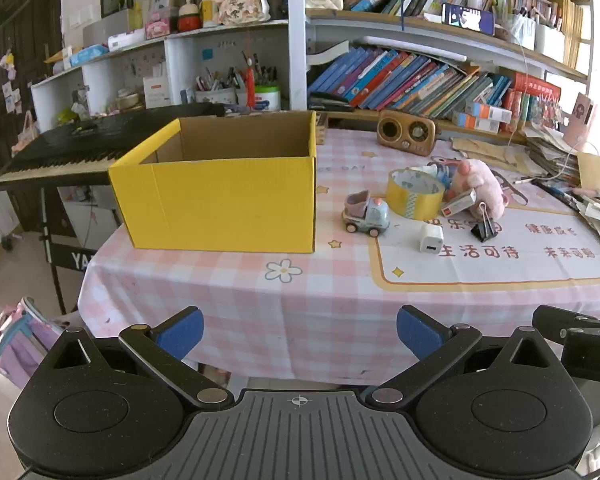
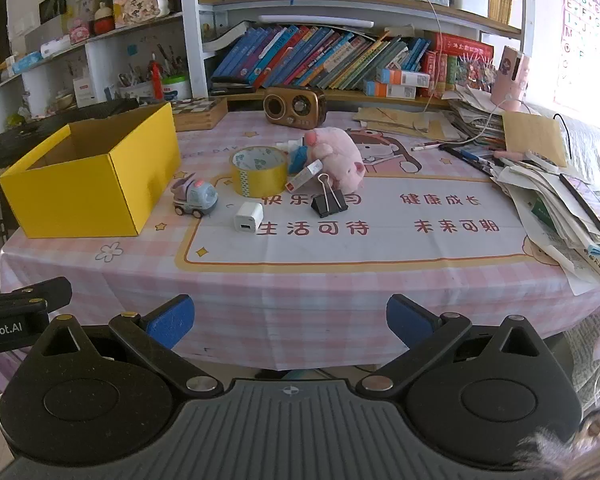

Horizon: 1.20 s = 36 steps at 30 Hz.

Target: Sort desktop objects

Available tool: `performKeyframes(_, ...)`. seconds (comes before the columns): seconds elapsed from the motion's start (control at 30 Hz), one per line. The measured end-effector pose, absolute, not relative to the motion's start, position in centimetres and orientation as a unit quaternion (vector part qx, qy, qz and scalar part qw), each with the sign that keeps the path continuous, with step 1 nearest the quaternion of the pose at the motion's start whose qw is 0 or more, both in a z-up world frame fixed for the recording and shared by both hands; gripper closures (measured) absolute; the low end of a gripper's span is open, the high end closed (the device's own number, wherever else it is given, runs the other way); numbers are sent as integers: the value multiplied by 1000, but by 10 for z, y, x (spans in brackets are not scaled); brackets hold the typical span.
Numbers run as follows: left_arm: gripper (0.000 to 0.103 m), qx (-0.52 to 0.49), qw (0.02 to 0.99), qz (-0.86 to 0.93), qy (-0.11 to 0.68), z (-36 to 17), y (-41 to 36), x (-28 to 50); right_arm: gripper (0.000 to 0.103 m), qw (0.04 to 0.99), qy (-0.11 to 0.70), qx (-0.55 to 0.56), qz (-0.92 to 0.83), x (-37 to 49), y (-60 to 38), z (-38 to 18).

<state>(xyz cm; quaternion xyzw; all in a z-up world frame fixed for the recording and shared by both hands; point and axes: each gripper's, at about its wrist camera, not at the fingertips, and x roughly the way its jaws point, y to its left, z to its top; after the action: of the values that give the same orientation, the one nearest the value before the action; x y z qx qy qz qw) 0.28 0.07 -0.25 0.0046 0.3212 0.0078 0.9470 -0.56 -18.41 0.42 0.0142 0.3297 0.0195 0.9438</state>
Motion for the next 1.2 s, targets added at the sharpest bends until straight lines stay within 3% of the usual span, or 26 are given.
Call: performKeyframes(1.2,0,15,945,10,328,-3,-3,8,0,941,338,13,21,-1,-184,2)
